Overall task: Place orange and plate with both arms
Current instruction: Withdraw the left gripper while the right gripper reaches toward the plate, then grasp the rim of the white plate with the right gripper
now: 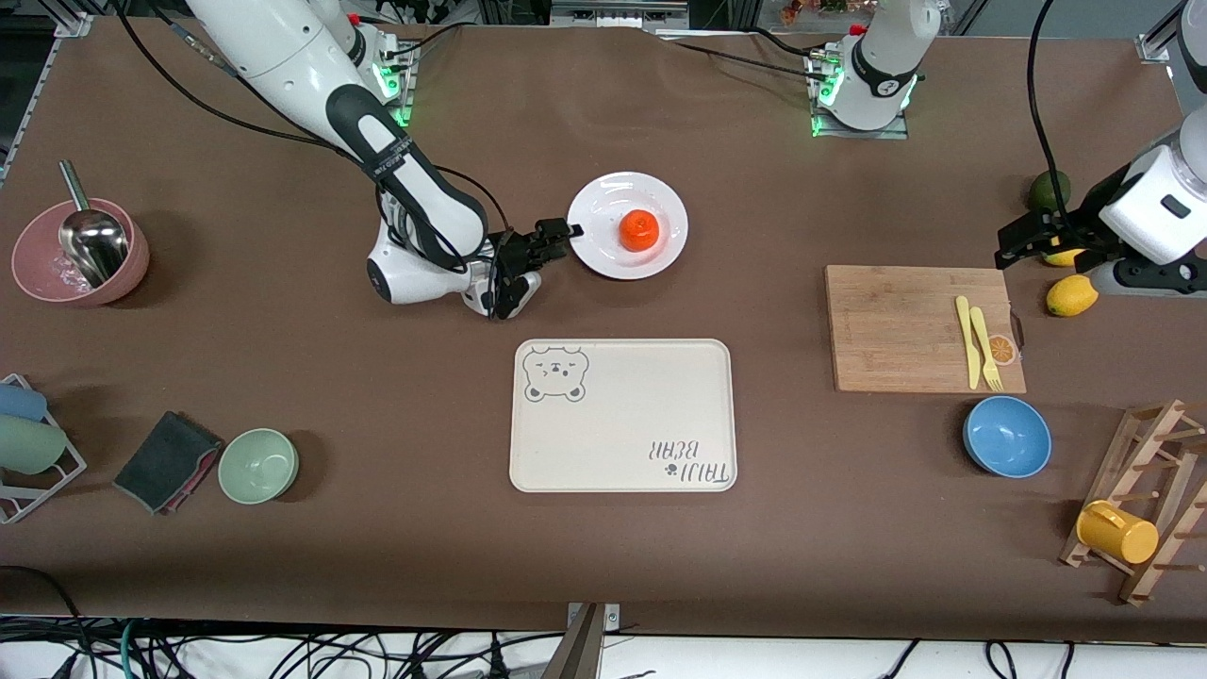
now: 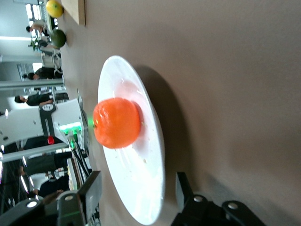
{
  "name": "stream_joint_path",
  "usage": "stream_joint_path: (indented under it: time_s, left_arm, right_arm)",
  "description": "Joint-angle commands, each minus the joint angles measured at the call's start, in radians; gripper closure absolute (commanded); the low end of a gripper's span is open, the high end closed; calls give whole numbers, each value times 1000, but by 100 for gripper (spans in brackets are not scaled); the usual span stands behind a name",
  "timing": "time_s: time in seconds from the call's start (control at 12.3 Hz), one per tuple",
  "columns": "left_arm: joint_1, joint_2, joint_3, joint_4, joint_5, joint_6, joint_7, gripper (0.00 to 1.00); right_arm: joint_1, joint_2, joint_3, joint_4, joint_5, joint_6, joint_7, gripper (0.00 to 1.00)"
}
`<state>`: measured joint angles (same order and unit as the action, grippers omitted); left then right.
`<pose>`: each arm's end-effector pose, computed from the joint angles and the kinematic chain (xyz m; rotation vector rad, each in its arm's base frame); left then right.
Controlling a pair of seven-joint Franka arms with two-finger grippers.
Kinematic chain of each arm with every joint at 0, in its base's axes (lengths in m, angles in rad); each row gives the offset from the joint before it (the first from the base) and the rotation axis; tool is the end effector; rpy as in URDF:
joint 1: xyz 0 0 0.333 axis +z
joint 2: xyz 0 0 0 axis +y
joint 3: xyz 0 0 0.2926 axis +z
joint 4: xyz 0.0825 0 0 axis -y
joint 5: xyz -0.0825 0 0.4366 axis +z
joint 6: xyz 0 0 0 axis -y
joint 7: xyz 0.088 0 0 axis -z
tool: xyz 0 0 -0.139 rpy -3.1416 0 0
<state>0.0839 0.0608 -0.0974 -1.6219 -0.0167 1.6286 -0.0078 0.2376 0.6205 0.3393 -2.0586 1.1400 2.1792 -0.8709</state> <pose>0.6234 -0.0095 0.5099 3.1185 -0.0067 -0.0843 0.4286 0.3752 0.0536 -2.0676 -0.5019 0.3795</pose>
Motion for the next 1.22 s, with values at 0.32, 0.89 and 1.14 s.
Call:
stream_joint_path:
  time_s: [0.32, 0.89, 1.14]
  left_arm:
    - [13, 4, 2, 1, -14, 23, 26, 0]
    - [13, 10, 1, 4, -11, 25, 23, 0]
    - [13, 10, 1, 2, -11, 25, 23, 0]
  right_arm:
    - [23, 27, 9, 0, 27, 54, -65, 34]
    - [80, 53, 9, 14, 72, 109, -68, 65]
    - [92, 53, 7, 14, 70, 122, -69, 83]
